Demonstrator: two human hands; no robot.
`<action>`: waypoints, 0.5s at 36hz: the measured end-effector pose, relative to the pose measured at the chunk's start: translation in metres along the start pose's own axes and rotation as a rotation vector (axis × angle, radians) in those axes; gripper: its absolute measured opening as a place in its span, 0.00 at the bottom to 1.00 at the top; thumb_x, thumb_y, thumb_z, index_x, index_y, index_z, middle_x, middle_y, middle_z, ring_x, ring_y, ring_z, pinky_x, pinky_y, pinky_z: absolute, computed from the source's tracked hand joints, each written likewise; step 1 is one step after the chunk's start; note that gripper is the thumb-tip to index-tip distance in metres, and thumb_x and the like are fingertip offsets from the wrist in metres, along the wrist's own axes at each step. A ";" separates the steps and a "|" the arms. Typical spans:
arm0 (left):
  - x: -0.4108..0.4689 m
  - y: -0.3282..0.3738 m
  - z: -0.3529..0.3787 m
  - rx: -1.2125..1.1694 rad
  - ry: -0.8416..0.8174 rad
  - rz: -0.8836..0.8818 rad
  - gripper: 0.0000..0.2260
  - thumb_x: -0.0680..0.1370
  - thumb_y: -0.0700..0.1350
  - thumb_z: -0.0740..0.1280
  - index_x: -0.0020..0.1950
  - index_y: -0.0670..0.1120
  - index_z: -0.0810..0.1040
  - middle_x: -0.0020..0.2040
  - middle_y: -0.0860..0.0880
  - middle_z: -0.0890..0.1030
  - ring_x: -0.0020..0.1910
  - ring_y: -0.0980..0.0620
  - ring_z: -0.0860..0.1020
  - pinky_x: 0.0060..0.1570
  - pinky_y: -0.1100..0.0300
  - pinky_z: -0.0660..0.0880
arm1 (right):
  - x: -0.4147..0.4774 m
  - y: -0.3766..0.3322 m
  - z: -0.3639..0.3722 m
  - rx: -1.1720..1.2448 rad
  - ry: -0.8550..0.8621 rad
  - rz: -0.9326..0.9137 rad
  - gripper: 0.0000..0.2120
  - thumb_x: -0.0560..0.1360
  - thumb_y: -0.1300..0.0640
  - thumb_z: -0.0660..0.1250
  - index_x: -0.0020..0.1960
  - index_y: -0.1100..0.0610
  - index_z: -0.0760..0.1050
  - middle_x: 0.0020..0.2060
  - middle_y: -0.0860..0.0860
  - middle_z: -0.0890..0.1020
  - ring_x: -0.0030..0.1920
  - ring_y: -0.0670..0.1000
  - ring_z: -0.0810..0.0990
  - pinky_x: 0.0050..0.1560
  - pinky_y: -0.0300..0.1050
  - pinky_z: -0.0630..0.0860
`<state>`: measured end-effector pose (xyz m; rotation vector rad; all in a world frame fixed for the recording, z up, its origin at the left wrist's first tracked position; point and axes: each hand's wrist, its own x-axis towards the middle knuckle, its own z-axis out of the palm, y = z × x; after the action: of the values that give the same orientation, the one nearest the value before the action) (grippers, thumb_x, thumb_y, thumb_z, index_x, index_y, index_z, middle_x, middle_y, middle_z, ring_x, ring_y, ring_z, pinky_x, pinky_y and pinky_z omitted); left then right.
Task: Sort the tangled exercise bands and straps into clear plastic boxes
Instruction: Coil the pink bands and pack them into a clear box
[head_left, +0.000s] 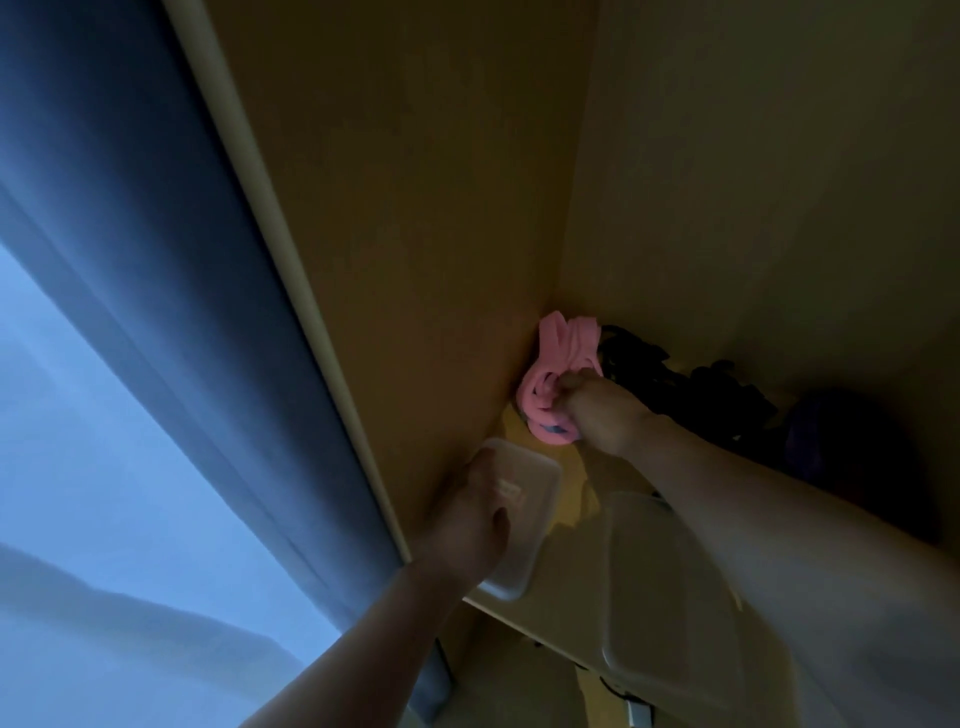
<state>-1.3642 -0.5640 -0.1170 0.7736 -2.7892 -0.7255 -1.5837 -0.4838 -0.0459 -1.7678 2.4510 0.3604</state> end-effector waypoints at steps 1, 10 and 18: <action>-0.001 -0.003 0.003 0.017 0.020 0.017 0.30 0.75 0.58 0.44 0.76 0.52 0.44 0.72 0.43 0.68 0.63 0.44 0.75 0.63 0.52 0.72 | -0.001 0.001 -0.002 0.039 0.027 0.022 0.16 0.78 0.60 0.60 0.64 0.59 0.75 0.65 0.58 0.73 0.61 0.58 0.73 0.58 0.46 0.65; -0.001 0.002 -0.002 -0.047 0.000 -0.023 0.28 0.80 0.50 0.54 0.79 0.48 0.49 0.74 0.48 0.62 0.67 0.48 0.70 0.66 0.57 0.67 | -0.004 0.010 -0.025 0.425 0.388 0.247 0.12 0.79 0.56 0.60 0.59 0.59 0.77 0.47 0.49 0.79 0.46 0.47 0.79 0.40 0.27 0.68; 0.021 0.037 -0.031 -0.281 0.091 0.079 0.28 0.79 0.42 0.62 0.77 0.49 0.55 0.71 0.50 0.68 0.68 0.55 0.69 0.68 0.61 0.64 | -0.005 0.031 -0.058 0.959 0.720 0.431 0.11 0.81 0.62 0.58 0.61 0.60 0.75 0.48 0.52 0.78 0.51 0.53 0.78 0.46 0.38 0.71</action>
<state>-1.3900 -0.5596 -0.0708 0.6235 -2.5448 -1.0115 -1.6081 -0.4846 0.0155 -1.0095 2.6073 -1.4106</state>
